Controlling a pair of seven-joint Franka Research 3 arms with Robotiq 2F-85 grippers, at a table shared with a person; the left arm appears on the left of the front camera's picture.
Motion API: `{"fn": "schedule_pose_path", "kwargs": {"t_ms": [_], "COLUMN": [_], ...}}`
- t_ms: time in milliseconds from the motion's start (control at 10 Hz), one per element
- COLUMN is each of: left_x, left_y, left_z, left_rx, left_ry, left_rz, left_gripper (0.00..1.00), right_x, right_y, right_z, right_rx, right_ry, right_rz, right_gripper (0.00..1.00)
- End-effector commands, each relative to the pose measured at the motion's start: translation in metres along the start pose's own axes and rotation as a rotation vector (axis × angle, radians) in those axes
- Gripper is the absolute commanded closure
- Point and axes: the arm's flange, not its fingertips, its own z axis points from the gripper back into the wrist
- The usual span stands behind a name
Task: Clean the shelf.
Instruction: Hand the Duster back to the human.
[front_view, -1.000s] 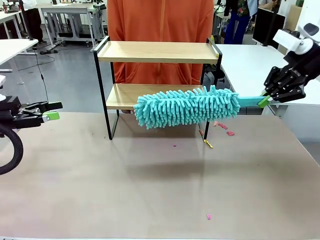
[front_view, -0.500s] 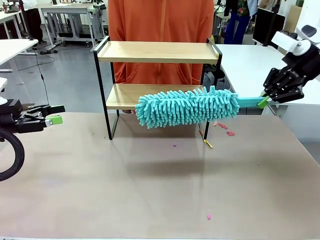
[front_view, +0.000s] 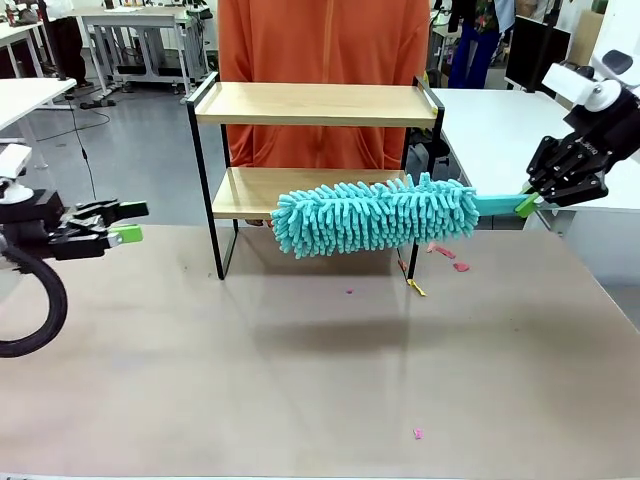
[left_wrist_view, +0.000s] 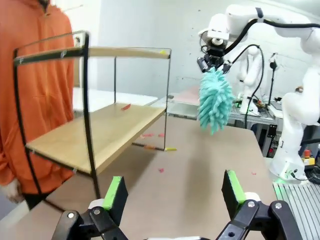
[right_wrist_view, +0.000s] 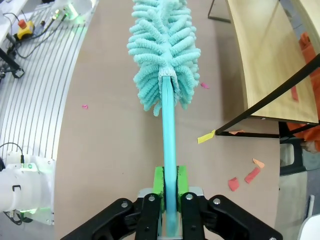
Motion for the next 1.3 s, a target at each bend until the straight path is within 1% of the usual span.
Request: {"fn": "schedule_pose_path", "kwargs": {"t_ms": [0, 300, 400, 500, 700, 900, 1200], "left_x": [0.004, 0.007, 0.006, 0.005, 0.007, 0.007, 0.004], "left_y": [-0.018, -0.02, -0.021, -0.024, -0.033, -0.034, -0.042], "left_z": [-0.025, -0.071, -0.086, -0.104, -0.131, -0.157, -0.19], "left_rx": [-0.013, -0.052, -0.069, -0.047, -0.1, -0.17, -0.237], "left_ry": [-0.015, 0.012, 0.001, -0.006, -0.023, -0.026, -0.008], "left_rz": [-0.073, -0.052, -0.054, -0.071, -0.065, -0.069, -0.087], "left_gripper": [0.0, 0.0, 0.0, 0.0, 0.0, 0.0, 0.0], "right_x": [0.0, 0.0, 0.0, 0.0, 0.0, 0.0, 0.0], "right_y": [0.001, 0.001, 0.001, 0.001, 0.001, 0.001, 0.001], "right_z": [0.001, 0.001, 0.001, 0.001, 0.001, 0.001, 0.001], "right_rx": [-0.007, -0.007, -0.007, -0.007, -0.007, -0.007, -0.007], "right_ry": [-0.024, -0.024, -0.024, -0.024, -0.024, -0.024, -0.024], "right_rz": [0.009, 0.009, 0.009, 0.009, 0.009, 0.009, 0.009], "right_gripper": [0.87, 0.87, 0.87, 0.87, 0.87, 0.87, 0.87]}}
